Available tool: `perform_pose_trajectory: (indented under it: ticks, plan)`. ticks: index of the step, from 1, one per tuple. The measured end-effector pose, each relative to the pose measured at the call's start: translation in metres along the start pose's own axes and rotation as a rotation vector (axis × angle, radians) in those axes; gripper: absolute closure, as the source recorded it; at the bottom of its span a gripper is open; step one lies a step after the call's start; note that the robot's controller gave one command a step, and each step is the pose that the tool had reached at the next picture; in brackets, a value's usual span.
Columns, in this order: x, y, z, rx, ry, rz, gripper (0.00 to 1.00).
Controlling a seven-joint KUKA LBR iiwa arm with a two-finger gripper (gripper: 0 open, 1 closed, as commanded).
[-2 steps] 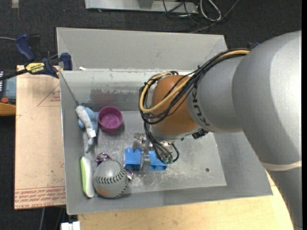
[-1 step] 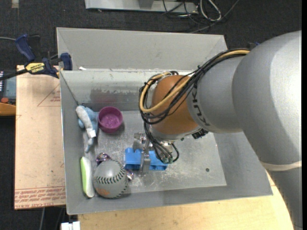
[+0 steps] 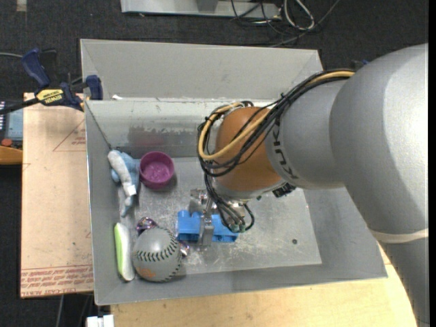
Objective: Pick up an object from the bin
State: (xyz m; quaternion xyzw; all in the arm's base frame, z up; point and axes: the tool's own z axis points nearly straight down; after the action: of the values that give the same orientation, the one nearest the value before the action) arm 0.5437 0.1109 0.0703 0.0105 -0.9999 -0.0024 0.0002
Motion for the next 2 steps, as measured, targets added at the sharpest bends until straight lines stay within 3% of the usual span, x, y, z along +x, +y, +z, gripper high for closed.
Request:
perform_pose_trajectory:
  ticks: [2]
  plan:
    - [0.001,0.000,-0.013,0.000,0.003,0.000,1.00]
